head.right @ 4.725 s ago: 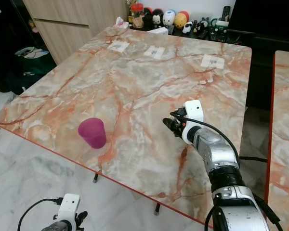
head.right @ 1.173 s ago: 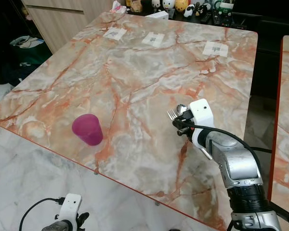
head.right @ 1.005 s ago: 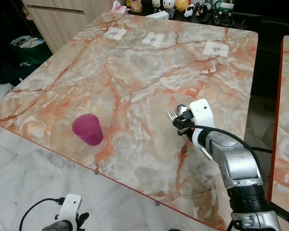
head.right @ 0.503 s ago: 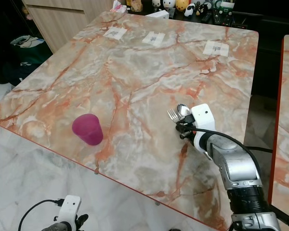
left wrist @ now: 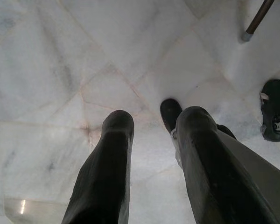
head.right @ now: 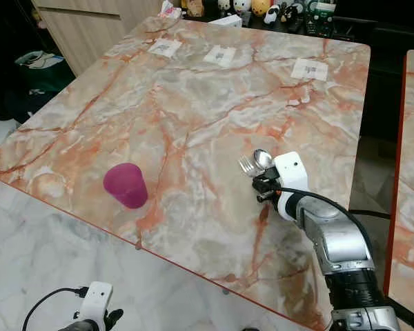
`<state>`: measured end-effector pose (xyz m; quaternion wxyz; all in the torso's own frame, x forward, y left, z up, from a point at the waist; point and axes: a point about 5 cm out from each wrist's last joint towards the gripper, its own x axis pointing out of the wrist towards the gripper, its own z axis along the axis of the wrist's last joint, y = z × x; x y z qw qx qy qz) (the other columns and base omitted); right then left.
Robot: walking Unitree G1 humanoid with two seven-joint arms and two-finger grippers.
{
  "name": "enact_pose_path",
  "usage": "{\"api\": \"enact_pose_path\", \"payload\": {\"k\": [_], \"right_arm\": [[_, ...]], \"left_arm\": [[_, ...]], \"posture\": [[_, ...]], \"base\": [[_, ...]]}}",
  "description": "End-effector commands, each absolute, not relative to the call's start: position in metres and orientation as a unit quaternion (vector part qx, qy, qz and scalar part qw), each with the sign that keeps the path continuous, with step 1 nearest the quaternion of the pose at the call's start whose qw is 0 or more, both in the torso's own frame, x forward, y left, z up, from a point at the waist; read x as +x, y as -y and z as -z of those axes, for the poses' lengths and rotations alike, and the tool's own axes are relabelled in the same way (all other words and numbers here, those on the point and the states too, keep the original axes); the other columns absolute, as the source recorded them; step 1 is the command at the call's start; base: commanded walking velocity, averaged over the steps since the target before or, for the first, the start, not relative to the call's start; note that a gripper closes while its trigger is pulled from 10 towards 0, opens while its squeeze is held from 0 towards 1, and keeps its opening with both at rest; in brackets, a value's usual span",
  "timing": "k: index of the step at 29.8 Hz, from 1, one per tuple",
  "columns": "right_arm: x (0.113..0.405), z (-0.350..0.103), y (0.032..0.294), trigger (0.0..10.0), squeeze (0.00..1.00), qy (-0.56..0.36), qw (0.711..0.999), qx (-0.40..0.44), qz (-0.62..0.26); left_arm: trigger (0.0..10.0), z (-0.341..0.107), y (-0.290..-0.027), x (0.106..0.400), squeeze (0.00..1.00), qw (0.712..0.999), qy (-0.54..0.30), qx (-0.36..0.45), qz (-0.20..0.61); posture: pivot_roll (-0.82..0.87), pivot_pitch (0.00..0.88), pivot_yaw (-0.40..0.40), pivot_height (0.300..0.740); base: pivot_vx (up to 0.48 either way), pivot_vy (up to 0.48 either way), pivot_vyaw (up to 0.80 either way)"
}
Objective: Setting the table
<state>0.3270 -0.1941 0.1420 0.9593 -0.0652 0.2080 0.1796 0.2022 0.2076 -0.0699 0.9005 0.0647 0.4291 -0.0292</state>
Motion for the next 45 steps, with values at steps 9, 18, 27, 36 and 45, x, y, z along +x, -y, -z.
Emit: {"api": "enact_pose_path", "payload": {"k": [9,18,27,36,45], "right_arm": [[0.319,-0.12,0.19,0.0,0.0,-0.244,0.95,-0.056,-0.185],[0.317,-0.116,0.181,0.0,0.0,-0.237,0.951,-0.049,-0.194],[0.323,-0.134,0.168,10.0,0.0,-0.118,0.981,-0.014,-0.156],[0.316,-0.163,0.157,10.0,0.0,0.036,0.996,0.033,-0.078],[0.304,-0.168,0.173,10.0,0.0,0.099,0.995,0.022,0.005]], "left_arm": [[10.0,0.078,-0.21,0.187,0.0,0.887,-0.456,0.066,0.029],[10.0,0.08,-0.208,0.184,0.0,0.886,-0.459,0.066,0.031],[10.0,0.079,-0.212,0.183,0.0,0.886,-0.457,0.068,0.022],[10.0,0.08,-0.216,0.18,0.0,0.887,-0.457,0.067,0.013],[10.0,0.08,-0.216,0.18,0.0,0.887,-0.457,0.065,0.007]], "posture": [[-0.15,0.197,0.091,0.74],[-0.15,0.192,0.086,0.74],[-0.15,0.175,0.078,0.74],[-0.15,0.142,0.063,0.74],[-0.16,0.097,0.048,0.74]], "base": [[0.0,0.0,0.0],[0.0,0.0,0.0],[0.0,0.0,0.0],[0.0,0.0,0.0],[0.0,0.0,0.0]]}}
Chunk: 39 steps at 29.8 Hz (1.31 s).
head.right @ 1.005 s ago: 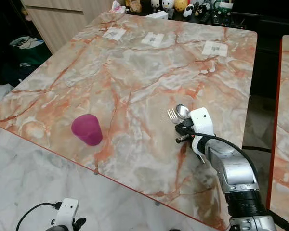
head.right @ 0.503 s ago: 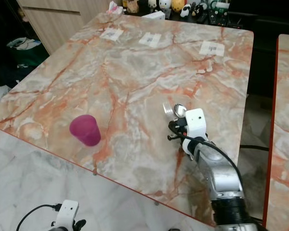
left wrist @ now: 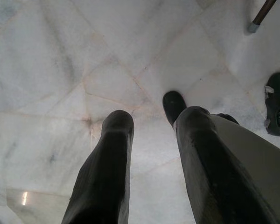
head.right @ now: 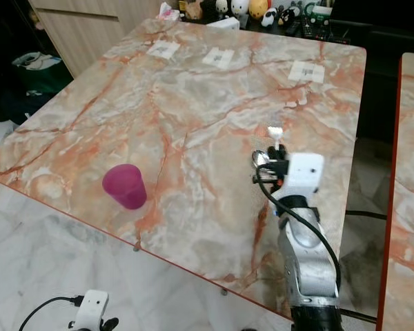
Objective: Setting the table
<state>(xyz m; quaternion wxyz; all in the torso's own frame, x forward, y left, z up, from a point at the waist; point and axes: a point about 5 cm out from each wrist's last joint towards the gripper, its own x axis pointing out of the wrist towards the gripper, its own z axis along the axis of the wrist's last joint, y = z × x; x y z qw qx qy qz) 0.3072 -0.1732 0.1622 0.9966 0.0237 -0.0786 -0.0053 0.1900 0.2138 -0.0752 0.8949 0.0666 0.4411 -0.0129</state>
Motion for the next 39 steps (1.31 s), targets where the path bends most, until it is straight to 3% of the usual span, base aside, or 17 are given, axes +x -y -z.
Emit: {"api": "enact_pose_path", "payload": {"k": [1,11,20,39], "right_arm": [[0.304,-0.168,0.172,10.0,0.0,0.099,0.995,0.015,-0.003],[0.308,-0.174,0.152,10.0,0.0,0.129,0.984,-0.056,-0.105],[0.312,-0.175,0.153,10.0,0.0,0.128,0.988,-0.019,-0.084],[0.318,-0.177,0.15,10.0,0.0,0.129,0.989,-0.003,-0.071]], "left_arm": [[10.0,0.08,-0.213,0.182,0.0,0.888,-0.456,0.065,0.008],[10.0,0.081,-0.202,0.184,0.0,0.89,-0.453,0.058,0.008],[10.0,0.081,-0.199,0.185,0.0,0.892,-0.447,0.06,0.01],[10.0,0.076,-0.196,0.195,0.0,0.898,-0.436,0.06,0.011]], "posture": [[-0.16,0.091,0.044,0.74],[-0.15,0.05,0.015,0.74],[-0.16,0.035,0.017,0.74],[-0.15,0.081,0.023,0.74]], "base": [[0.0,0.0,0.0],[0.0,0.0,0.0],[0.0,-0.213,0.0],[0.0,-0.07,-0.8]]}}
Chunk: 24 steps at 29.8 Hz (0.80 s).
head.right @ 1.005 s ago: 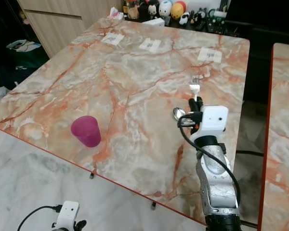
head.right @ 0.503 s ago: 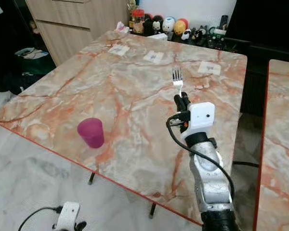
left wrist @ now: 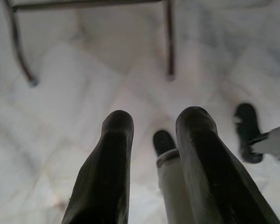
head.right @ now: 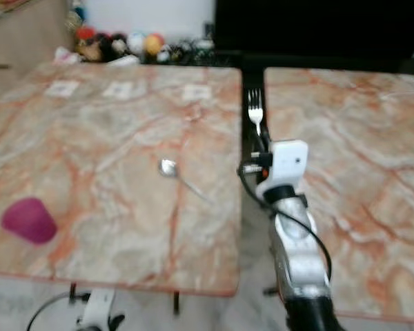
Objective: Setting the table
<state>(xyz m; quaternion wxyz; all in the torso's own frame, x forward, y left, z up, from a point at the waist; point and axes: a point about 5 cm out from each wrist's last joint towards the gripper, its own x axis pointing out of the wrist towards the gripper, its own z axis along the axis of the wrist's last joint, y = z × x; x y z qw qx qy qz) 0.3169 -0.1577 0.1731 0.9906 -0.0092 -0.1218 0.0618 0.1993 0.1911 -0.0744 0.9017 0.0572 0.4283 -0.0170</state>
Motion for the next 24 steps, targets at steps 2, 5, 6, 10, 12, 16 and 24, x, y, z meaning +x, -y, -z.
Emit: {"api": "enact_pose_path", "payload": {"k": [2,5,6,10,12,16,24], "right_arm": [[0.3183,-0.1768,0.1499,10.0,0.0,0.129,0.989,-0.002,-0.07],[0.319,-0.1789,0.1479,10.0,0.0,0.136,0.989,0.005,-0.061],[0.319,-0.1789,0.1479,10.0,0.0,0.136,0.989,0.005,-0.061],[0.3188,-0.1771,0.1467,10.0,0.0,0.14,0.989,0.017,-0.047],[0.3182,-0.1756,0.1449,10.0,0.0,0.14,0.989,0.019,-0.047],[0.3174,-0.1769,0.1448,10.0,0.0,0.142,0.989,0.02,-0.045],[0.3218,-0.1787,0.1487,10.0,0.0,0.14,0.989,0.026,-0.035]], "left_arm": [[10.0,0.076,-0.1959,0.1954,0.0,0.898,-0.436,0.06,0.011],[10.0,0.0746,-0.1965,0.1977,0.0,0.899,-0.433,0.062,0.013],[10.0,0.0746,-0.1965,0.1977,0.0,0.899,-0.433,0.062,0.013],[10.0,0.073,-0.1988,0.2001,0.0,0.9,-0.43,0.07,0.016],[10.0,0.0727,-0.2,0.2001,0.0,0.9,-0.43,0.073,0.016],[10.0,0.073,-0.1991,0.1998,0.0,0.9,-0.43,0.075,0.018],[10.0,0.0736,-0.1958,0.1996,0.0,0.899,-0.43,0.076,0.022]], "posture": [[-0.15,0.081,0.023,0.74],[-0.15,0.098,0.039,0.74],[-0.15,0.098,0.039,0.74],[-0.14,0.103,0.052,0.74],[-0.15,0.101,0.057,0.74],[-0.16,0.101,0.059,0.74],[-0.15,0.103,0.05,0.74]], "base": [[0.0,0.0,-0.8],[0.0,0.0,-0.8],[0.0,0.0,-0.8],[0.0,0.0,-0.2],[0.0,-0.124,0.0],[0.0,-0.319,0.0],[0.0,-0.379,0.0]]}}
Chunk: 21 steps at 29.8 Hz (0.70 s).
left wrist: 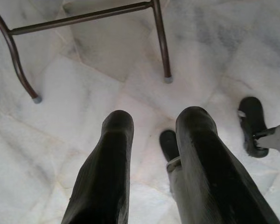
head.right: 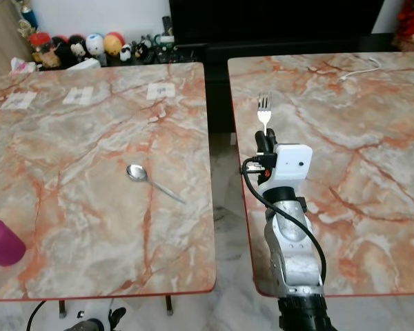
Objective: Setting the table
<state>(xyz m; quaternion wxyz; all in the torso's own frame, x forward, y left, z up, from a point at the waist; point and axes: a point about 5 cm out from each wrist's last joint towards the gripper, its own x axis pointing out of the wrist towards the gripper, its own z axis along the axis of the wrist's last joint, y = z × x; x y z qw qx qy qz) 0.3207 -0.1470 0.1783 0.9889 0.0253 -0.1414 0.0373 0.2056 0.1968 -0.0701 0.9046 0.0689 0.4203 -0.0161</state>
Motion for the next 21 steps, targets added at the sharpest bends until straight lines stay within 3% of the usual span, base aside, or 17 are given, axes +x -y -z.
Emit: {"api": "enact_pose_path", "payload": {"k": [1,11,21], "right_arm": [[0.3218,-0.1787,0.1487,10.0,0.0,0.14,0.989,0.026,-0.035],[0.3225,-0.1803,0.1434,10.0,0.0,0.144,0.989,0.02,-0.038],[0.3197,-0.1769,0.1398,10.0,0.0,0.141,0.989,0.03,-0.038]], "left_arm": [[10.0,0.0736,-0.1958,0.1996,0.0,0.899,-0.43,0.076,0.022],[10.0,0.0736,-0.1979,0.1991,0.0,0.899,-0.431,0.077,0.022],[10.0,0.074,-0.2003,0.1978,0.0,0.897,-0.434,0.08,0.021]], "posture": [[-0.15,0.103,0.05,0.74],[-0.15,0.104,0.054,0.74],[-0.15,0.107,0.058,0.74]], "base": [[0.0,-0.469,0.0],[0.0,-0.469,0.0],[0.0,-0.469,-0.69]]}}
